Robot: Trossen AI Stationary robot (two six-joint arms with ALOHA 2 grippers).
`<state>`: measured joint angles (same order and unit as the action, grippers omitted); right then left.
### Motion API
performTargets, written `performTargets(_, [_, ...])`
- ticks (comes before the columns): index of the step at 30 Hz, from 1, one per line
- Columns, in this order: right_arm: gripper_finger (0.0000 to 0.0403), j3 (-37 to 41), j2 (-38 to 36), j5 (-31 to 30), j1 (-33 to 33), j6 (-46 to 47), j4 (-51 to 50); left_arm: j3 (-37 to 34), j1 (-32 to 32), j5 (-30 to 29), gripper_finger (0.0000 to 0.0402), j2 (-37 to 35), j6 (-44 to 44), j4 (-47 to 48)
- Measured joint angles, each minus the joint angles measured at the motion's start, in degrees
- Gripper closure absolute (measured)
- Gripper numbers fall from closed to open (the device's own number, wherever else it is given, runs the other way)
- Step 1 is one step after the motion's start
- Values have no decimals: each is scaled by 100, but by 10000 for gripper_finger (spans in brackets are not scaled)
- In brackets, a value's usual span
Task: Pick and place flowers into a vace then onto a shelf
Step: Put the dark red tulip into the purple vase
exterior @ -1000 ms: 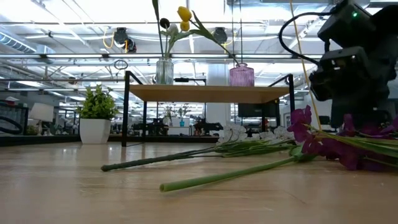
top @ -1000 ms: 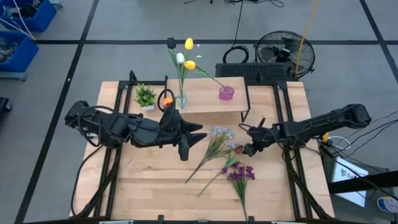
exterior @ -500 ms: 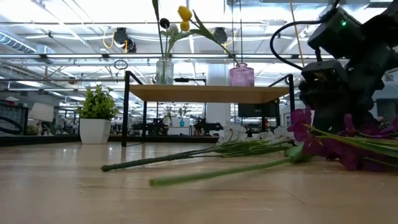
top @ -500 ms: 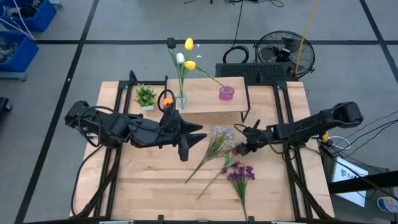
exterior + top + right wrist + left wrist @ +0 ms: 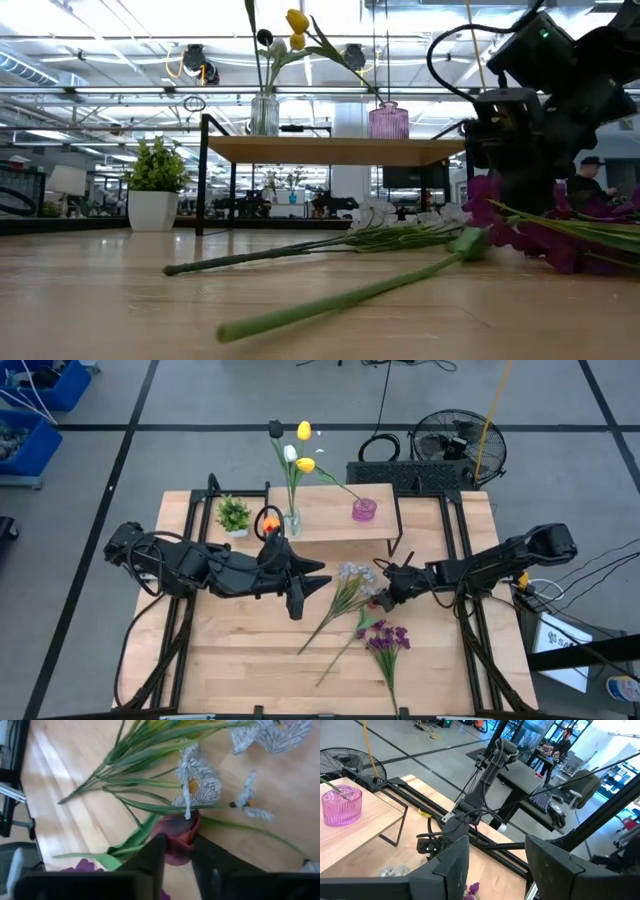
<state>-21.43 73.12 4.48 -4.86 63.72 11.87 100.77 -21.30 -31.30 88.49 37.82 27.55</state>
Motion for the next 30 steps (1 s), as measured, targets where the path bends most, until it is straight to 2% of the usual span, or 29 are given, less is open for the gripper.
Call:
performTargets(5, [390,0,-142,17,0,-276,570,0,0,25,204,2,2,11])
performTargets(11, [395,-145,-888,174,0,-560,2208,0,0,32,204,0,41,7])
performTargets(14, [399,-509,-1487,112,0,-1034,2376,0,0,34,204,0,223,-56])
performTargets(16, [400,-923,-1872,-83,9,-1520,1744,0,0,36,204,0,313,-115])
performTargets(18, [400,-1506,-2162,-253,64,-2148,621,0,0,32,204,0,337,-187])
performTargets(21, [401,-2644,-2374,-675,153,-3234,-1188,0,0,32,204,0,333,-403])
performTargets(24, [402,-3872,-2396,-1234,294,-4265,-2477,0,0,29,204,0,164,-764])
performTargets(30, [402,-6059,-2123,-3032,632,-6011,-4188,0,-4,17,204,0,-371,-1369])
